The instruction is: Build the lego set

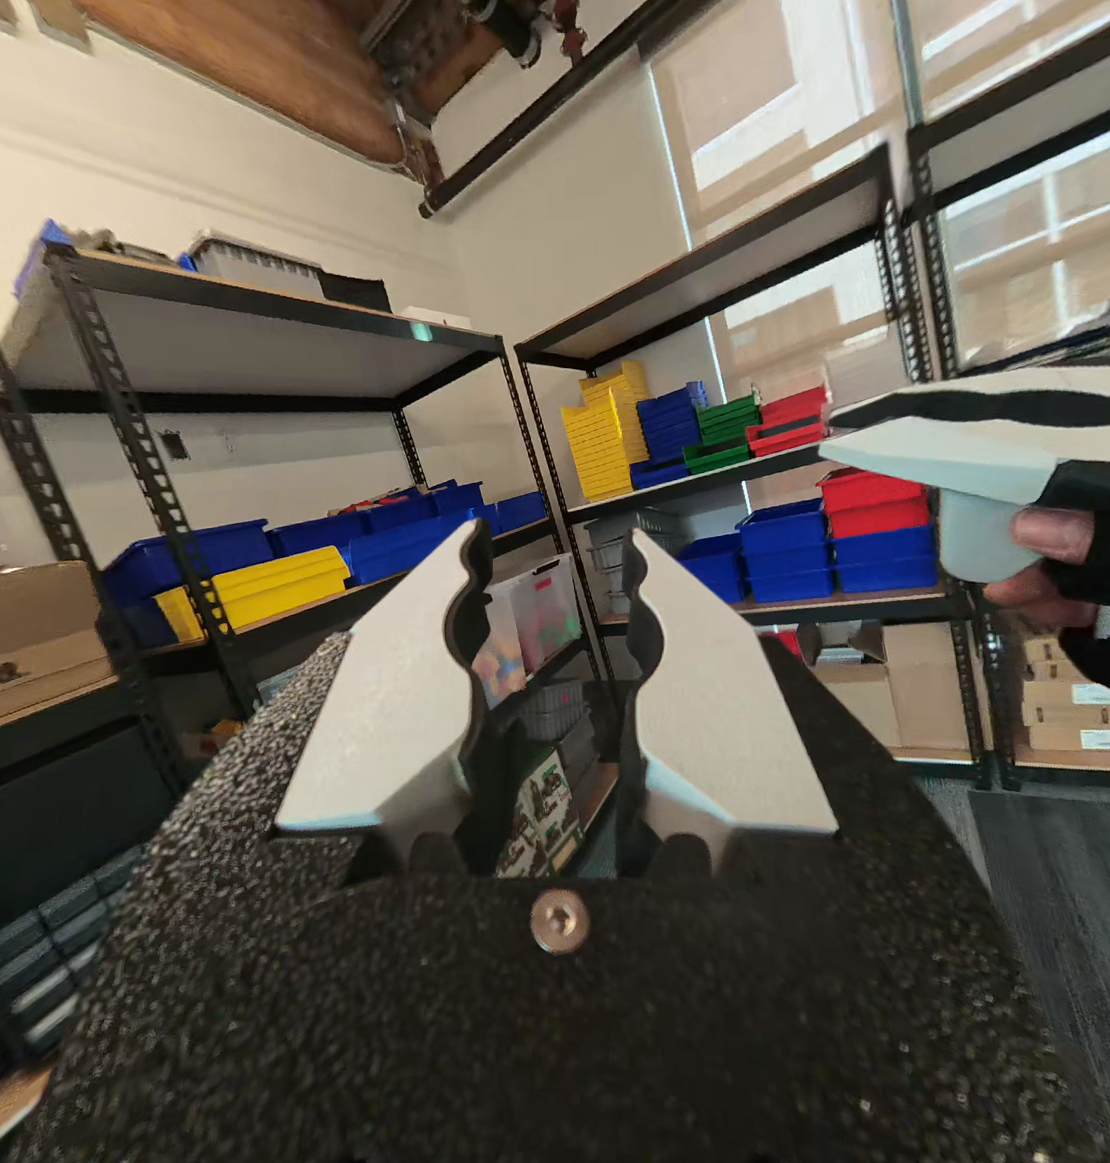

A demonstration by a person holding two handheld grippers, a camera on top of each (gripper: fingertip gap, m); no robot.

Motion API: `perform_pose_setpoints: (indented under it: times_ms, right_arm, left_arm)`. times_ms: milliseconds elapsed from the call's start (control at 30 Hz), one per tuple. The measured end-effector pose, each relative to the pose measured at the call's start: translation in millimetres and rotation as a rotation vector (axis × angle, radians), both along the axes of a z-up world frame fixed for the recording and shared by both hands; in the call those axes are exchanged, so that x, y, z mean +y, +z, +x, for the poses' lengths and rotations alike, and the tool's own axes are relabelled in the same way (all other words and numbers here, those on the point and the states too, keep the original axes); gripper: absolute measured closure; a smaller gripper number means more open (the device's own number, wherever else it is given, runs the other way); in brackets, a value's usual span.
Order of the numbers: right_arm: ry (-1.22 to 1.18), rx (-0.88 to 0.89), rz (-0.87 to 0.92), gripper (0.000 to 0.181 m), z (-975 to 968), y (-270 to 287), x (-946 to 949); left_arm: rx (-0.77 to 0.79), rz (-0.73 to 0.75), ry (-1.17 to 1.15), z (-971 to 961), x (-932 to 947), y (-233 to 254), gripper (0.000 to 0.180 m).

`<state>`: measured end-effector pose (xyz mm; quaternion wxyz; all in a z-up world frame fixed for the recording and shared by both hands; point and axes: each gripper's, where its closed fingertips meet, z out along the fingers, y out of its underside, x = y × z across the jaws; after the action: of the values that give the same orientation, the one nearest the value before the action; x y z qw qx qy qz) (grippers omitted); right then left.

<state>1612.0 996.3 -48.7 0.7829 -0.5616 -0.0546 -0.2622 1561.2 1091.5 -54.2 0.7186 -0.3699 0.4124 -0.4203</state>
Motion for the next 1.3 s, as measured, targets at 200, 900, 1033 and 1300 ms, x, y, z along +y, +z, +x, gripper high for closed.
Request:
perform_pose_setpoints:
  times_ms: [200,900,1033,1300]
  right_arm:
    - [0.038,0.059,0.036,0.157,152.1,18.2,100.8]
    - [0.134,0.029,0.077,0.143,615.1,62.4,420.3]
    - [0.211,-0.063,0.038,0.139,694.0,86.9,476.2]
    - [0.427,-0.425,-0.336,0.139,835.3,148.2,647.0]
  left_arm:
    - [0.058,-0.003,0.033,138.3,115.0,14.0,0.139]
    - [0.055,-0.014,0.057,531.2,514.5,76.9,0.118]
    - [0.083,0.104,0.081,591.6,559.4,121.1,0.125]
    - [0.534,0.086,0.122,739.0,677.8,165.1,0.127]
